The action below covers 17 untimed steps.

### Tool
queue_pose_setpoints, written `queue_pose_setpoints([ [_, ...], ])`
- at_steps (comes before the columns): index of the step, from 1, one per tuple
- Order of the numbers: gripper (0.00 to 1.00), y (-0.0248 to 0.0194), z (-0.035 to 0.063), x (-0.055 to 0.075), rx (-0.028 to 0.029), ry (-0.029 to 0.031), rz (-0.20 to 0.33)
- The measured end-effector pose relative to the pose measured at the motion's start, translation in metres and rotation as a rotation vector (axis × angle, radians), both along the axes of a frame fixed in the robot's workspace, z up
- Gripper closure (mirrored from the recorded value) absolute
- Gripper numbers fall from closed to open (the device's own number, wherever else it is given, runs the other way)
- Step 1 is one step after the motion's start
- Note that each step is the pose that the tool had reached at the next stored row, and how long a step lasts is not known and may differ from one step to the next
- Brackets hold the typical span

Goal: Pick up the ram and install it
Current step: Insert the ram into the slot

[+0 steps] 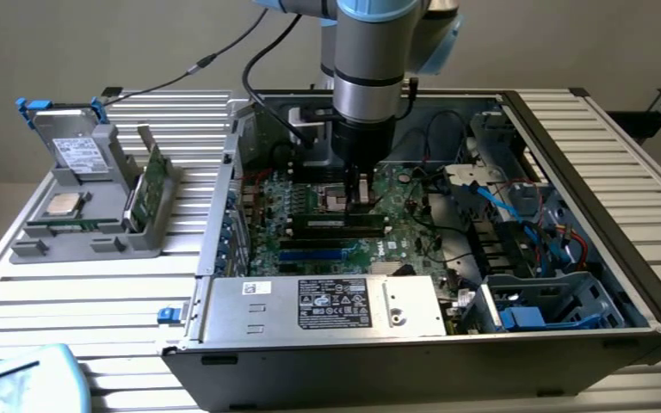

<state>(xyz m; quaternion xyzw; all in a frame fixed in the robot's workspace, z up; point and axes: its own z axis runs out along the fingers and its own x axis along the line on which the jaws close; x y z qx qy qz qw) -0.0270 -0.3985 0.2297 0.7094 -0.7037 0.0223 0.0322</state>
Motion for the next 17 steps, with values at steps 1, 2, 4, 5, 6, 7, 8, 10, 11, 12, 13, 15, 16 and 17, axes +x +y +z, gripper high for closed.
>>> queue_pose_setpoints([
  [1, 0.87, 0.0000, -0.0001, 0.0000, -0.0007, 0.0000, 0.000],
  [2, 0.87, 0.0000, -0.0002, 0.0000, -0.0013, 0.0000, 0.000],
  [4, 0.87, -0.0001, -0.0004, 0.0000, -0.0021, 0.0000, 0.000],
  [5, 0.87, 0.0000, -0.0005, 0.0000, -0.0022, -0.0001, 0.000],
  [6, 0.87, 0.0000, -0.0008, 0.0000, -0.0022, -0.0005, 0.000],
  [7, 0.87, 0.0000, -0.0012, 0.0000, -0.0024, -0.0011, 0.000],
  [8, 0.87, 0.0000, -0.0015, 0.0000, -0.0027, -0.0018, 0.000],
  [10, 0.87, -0.0001, -0.0017, 0.0000, -0.0038, -0.0029, 0.000],
  [11, 0.87, -0.0001, -0.0017, 0.0000, -0.0042, -0.0029, 0.000],
  [12, 0.87, -0.0001, -0.0018, -0.0001, -0.0042, -0.0031, 0.000],
  [13, 0.87, 0.0000, -0.0019, -0.0005, -0.0043, -0.0035, 0.000],
  [15, 0.87, 0.0000, -0.0019, -0.0011, -0.0049, -0.0042, 0.000],
  [16, 0.87, 0.0000, -0.0019, -0.0015, -0.0052, -0.0048, 0.000],
  [17, 0.87, 0.0000, -0.0019, -0.0018, -0.0057, -0.0052, 0.000],
])
